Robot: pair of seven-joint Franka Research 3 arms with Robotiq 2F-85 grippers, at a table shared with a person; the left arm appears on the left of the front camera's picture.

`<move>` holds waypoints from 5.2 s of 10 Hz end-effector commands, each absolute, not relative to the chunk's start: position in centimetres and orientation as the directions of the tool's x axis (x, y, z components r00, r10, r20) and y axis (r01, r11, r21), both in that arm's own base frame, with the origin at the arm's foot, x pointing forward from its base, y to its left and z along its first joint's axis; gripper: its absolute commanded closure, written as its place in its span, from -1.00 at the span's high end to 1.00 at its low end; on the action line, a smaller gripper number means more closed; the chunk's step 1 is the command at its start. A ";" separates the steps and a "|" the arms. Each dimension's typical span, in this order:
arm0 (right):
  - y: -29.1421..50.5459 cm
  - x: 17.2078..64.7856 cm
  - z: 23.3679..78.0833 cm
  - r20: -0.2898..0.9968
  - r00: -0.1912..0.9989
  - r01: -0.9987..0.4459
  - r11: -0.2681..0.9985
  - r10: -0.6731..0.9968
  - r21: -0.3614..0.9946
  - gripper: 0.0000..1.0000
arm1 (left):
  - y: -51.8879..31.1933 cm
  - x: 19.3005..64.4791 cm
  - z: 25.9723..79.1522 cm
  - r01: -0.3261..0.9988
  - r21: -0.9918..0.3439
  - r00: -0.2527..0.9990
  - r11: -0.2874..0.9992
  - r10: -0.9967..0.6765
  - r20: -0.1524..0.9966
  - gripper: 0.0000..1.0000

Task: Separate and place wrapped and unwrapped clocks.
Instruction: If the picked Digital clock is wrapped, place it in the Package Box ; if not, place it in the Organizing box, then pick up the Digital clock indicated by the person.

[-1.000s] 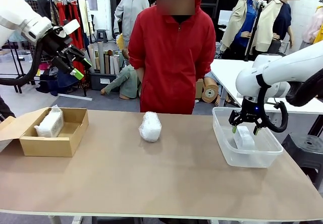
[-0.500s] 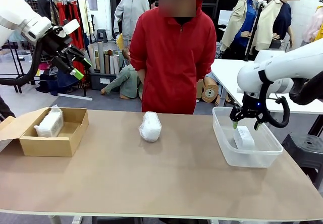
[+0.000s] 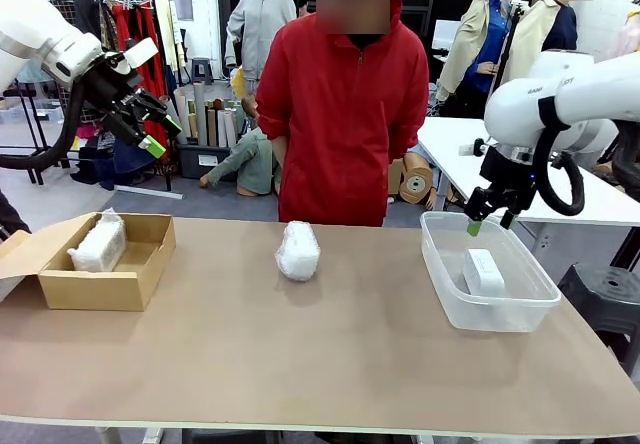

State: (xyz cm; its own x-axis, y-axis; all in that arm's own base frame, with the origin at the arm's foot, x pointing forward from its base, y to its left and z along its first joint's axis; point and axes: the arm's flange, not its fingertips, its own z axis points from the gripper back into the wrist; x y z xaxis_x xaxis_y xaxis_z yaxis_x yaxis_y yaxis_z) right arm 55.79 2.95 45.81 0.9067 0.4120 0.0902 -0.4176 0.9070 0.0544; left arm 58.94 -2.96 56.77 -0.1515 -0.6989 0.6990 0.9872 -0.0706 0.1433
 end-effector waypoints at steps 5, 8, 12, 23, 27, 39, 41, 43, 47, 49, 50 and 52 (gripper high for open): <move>4.8 53.1 46.7 0.123 0.586 -0.804 0.556 0.801 0.211 1.00 | -2.9 58.8 56.9 0.987 0.145 -0.153 -0.071 -0.698 0.699 1.00; 6.9 52.3 46.5 0.167 0.579 -0.815 0.560 0.798 0.148 1.00 | -2.9 58.8 56.9 0.987 0.145 -0.153 -0.071 -0.698 0.699 1.00; 6.4 52.8 46.3 0.102 0.574 -0.813 0.551 0.812 0.188 1.00 | -2.9 58.8 56.9 0.987 0.145 -0.153 -0.071 -0.698 0.699 1.00; 6.5 54.3 47.3 0.389 0.406 -0.914 0.359 0.827 0.190 1.00 | -2.9 58.8 56.9 0.987 0.145 -0.153 -0.071 -0.698 0.699 1.00; 7.9 55.0 49.6 0.583 0.278 -0.958 0.261 0.763 0.115 1.00 | -2.9 58.8 56.9 0.987 0.145 -0.153 -0.071 -0.698 0.699 1.00; 5.8 61.2 52.1 0.756 -0.110 -0.991 -0.011 0.645 -0.134 1.00 | -2.9 58.8 56.9 0.987 0.145 -0.153 -0.071 -0.698 0.699 1.00; 5.4 61.0 51.7 0.754 -0.098 -0.992 0.000 0.650 -0.129 1.00 | -2.9 58.8 56.9 0.987 0.145 -0.153 -0.071 -0.698 0.699 1.00; 5.8 60.7 51.4 0.745 -0.073 -0.994 0.016 0.663 -0.112 1.00 | -2.9 58.8 56.9 0.987 0.145 -0.153 -0.071 -0.698 0.699 1.00; 5.8 60.7 51.4 0.745 -0.073 -0.994 0.016 0.663 -0.112 1.00 | -2.9 58.8 56.9 0.987 0.145 -0.153 -0.071 -0.698 0.699 1.00; 5.8 60.7 51.4 0.745 -0.073 -0.994 0.016 0.663 -0.112 1.00 | -2.9 58.8 56.9 0.987 0.145 -0.153 -0.071 -0.698 0.699 1.00; 5.8 60.7 51.4 0.745 -0.073 -0.994 0.016 0.663 -0.112 1.00 | -2.9 58.8 56.9 0.987 0.145 -0.153 -0.071 -0.698 0.699 1.00; 5.8 60.7 51.4 0.745 -0.073 -0.994 0.016 0.663 -0.112 1.00 | -2.9 58.8 56.9 0.987 0.145 -0.153 -0.071 -0.698 0.699 1.00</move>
